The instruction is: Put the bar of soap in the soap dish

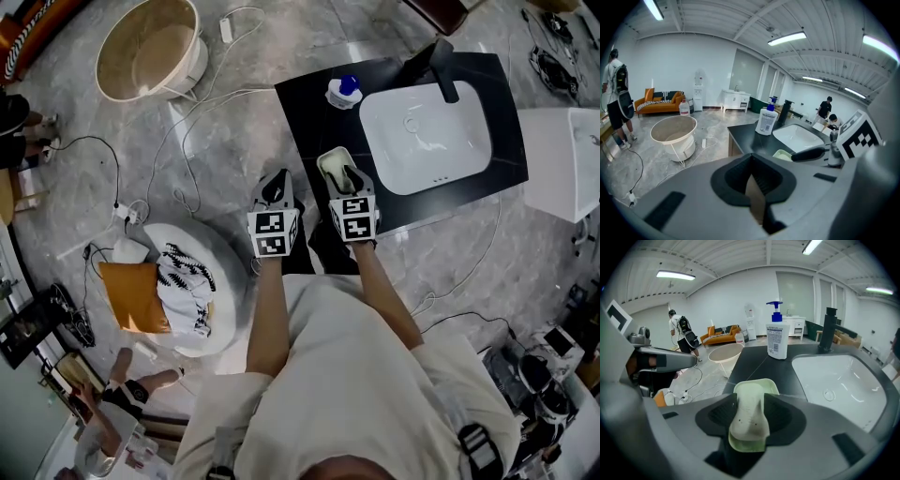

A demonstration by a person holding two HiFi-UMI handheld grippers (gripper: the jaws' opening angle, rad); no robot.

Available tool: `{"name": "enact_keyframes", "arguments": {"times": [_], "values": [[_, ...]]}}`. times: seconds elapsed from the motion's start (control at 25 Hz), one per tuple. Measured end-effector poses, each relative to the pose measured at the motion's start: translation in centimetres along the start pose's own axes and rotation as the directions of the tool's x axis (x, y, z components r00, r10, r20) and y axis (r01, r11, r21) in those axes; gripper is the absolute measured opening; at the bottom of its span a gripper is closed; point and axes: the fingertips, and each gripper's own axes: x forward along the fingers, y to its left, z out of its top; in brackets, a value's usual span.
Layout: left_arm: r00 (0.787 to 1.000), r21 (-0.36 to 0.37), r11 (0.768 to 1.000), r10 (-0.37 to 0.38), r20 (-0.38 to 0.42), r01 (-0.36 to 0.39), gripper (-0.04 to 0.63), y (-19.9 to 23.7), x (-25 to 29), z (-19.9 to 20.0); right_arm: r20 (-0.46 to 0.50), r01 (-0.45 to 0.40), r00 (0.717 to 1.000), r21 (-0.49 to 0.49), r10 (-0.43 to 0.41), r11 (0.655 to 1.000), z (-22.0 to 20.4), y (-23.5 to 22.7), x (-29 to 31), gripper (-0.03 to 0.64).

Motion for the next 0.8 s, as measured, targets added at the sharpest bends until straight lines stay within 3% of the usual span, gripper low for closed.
{"name": "enact_keyframes", "arguments": {"times": [0.8], "values": [[1.000, 0.043, 0.999, 0.002, 0.030, -0.004, 0.006, -3.8, -0.9, -0.1, 0.125, -0.051, 0.991, 0.080, 0.041, 0.995, 1.2, -2.4, -3.9, 0.181]]}}
